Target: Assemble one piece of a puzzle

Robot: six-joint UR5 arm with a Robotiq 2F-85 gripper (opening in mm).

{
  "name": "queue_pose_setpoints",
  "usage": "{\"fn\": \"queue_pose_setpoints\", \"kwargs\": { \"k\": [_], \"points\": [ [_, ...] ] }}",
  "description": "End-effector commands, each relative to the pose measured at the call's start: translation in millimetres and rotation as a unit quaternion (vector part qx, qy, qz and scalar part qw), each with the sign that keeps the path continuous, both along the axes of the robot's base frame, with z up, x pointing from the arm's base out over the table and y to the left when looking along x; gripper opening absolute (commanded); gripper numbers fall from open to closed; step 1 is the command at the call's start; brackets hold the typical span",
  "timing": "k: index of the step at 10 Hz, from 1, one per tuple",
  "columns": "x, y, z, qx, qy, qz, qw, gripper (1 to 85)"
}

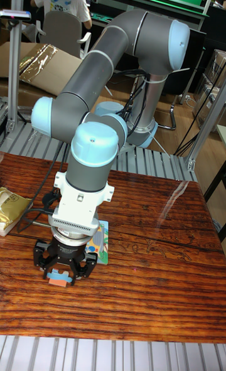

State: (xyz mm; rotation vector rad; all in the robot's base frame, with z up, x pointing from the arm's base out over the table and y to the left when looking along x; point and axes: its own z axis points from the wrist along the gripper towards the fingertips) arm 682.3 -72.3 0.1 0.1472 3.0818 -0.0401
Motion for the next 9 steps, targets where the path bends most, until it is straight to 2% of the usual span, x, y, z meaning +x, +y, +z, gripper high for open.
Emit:
{"fn": "queue_pose_setpoints", "kwargs": {
  "k": [1, 6, 9],
  "points": [
    [-2.0, -6.3, 5.4, 0.001, 0.003, -0.004, 1.0, 31.0],
    [-6.1, -8.1, 8.8, 0.001, 0.006, 0.007, 1.0, 31.0],
    [-4.8, -7.3, 10.3, 0.011, 0.002, 0.026, 0.9996, 42.0]
  ]
}}
